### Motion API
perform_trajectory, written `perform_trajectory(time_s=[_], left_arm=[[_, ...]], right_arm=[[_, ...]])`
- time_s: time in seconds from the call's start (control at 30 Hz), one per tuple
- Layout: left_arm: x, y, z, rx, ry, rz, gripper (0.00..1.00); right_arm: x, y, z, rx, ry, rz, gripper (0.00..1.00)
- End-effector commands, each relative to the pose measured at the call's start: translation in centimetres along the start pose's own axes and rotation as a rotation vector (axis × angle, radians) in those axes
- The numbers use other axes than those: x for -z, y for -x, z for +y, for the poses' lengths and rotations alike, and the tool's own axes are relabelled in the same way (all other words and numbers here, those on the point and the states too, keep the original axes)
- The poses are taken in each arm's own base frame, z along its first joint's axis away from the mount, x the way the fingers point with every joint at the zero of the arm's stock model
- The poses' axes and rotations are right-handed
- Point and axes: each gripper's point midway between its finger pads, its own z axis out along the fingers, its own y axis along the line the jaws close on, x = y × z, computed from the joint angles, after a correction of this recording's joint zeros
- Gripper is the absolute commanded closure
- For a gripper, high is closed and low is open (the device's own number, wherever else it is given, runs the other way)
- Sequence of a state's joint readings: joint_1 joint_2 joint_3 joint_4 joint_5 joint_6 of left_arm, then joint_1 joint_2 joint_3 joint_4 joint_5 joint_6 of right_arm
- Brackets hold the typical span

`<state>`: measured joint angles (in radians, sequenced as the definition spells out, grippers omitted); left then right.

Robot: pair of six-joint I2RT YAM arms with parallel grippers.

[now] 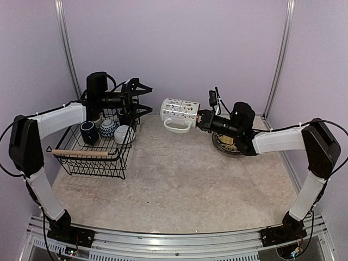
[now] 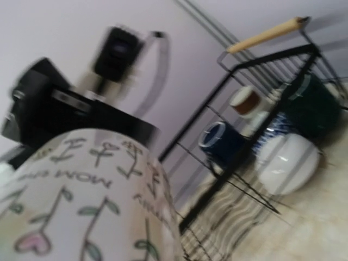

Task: Unload the mixed dishes from the dish rack
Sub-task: Pass from the left arm to the right, then place the cup at the center of the board.

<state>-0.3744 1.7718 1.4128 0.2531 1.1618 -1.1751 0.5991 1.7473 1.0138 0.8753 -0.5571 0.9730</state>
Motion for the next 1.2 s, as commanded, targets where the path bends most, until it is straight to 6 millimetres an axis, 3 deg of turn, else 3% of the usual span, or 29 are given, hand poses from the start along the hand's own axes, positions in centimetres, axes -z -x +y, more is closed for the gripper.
perform_trajectory(time_s=[0.0,0.13,0.33,0.47,0.7,0.8,1.03,1.17], left_arm=[[3.2,0.3,0.5,-0.065,0.166,-0.084,0.01],[6.2,1.0,0.7,-0.117,0.353,-0.164,0.01],[11.0,2.0,0.5,-0.211,0.639,-0.277,0.01],[13.8,2.5,-0.2,-0.269,0.763,-0.357,0.01],[18.5,3.3,-2.4,-0.405,0.88,-0.555,0.01],[20.3,3.2,-3.5,-0.486,0.896,-0.662,0.01],[24.7,2.2,-4.4,-0.511,0.924,-0.838,0.01],[25.2,2.3,-3.6,-0.482,0.943,-0.833,0.01]], right_arm=[[1.3,2.2,0.7,0.105,-0.093,-0.052,1.0],[2.7,2.2,-1.7,0.149,-0.277,-0.035,1.0],[6.6,1.4,-7.2,0.209,-0.668,0.047,1.0],[8.9,1.3,-9.5,0.236,-0.869,0.116,1.0],[9.5,0.5,-12.3,0.222,-1.061,0.323,1.0],[10.9,0.3,-13.0,0.223,-1.156,0.378,1.0],[16.7,-1.9,-13.6,0.195,-1.307,0.493,1.0],[20.0,-3.9,-13.8,0.113,-1.32,0.514,1.0]])
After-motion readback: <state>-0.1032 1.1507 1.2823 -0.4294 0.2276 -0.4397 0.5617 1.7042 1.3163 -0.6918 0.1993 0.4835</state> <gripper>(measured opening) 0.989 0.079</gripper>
